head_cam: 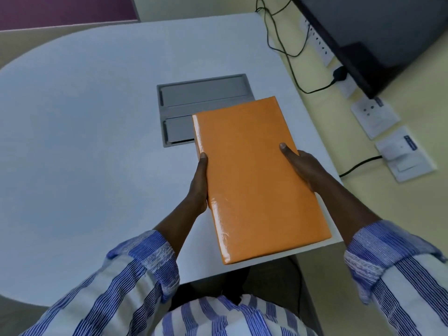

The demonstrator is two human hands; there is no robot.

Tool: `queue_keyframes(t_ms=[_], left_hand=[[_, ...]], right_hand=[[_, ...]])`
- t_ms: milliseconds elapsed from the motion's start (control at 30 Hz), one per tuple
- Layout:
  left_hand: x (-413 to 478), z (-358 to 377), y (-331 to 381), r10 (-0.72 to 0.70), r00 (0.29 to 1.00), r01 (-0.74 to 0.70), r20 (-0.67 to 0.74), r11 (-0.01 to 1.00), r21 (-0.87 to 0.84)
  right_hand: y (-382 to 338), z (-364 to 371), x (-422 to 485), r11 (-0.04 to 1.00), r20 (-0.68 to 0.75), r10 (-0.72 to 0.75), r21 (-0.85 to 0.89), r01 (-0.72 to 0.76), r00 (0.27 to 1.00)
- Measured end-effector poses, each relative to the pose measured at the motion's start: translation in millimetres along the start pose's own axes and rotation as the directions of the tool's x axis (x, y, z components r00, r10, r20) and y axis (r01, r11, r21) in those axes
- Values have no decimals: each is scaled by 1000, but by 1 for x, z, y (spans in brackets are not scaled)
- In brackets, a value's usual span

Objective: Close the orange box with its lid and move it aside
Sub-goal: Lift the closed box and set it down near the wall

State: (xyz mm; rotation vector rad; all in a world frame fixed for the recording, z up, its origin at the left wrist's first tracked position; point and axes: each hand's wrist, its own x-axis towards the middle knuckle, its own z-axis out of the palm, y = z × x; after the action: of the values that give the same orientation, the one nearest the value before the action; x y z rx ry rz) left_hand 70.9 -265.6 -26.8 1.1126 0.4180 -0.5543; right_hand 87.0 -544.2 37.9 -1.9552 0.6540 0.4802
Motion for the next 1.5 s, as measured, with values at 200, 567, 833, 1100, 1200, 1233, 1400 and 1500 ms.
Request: queue_keyframes(t_ms=[200,567,833,1100,1200,1233,1400,1500], left_hand=[[17,42,-16,2,998,-5,58,999,41],[19,51,-20,-99,995,98,-13,993,-64],[26,73,-27,-102,995,102,6,992,-75],[40,125,-33,-96,991,105,-94,990,94],[44,146,-30,-115,989,126,-98,985,119],[45,152,-29,-122,988,133,-90,983,127],[46,177,-23,-127,991,132,-36,975,177],[47,185,-25,-124,992,127,-25,973,191]], right_hand=[[27,-39,23,998,53,64,-17,-63,997],[26,16,1,589,-79,-674,-658,470,734],[39,50,2,354,183,-635,-794,494,750],[52,-8,23,344,176,-645,-802,488,744],[56,-28,29,359,157,-641,-804,475,751],[57,-34,31,367,146,-638,-805,465,756],[62,-62,39,406,95,-623,-810,424,777],[63,-68,40,409,96,-625,-805,430,774]])
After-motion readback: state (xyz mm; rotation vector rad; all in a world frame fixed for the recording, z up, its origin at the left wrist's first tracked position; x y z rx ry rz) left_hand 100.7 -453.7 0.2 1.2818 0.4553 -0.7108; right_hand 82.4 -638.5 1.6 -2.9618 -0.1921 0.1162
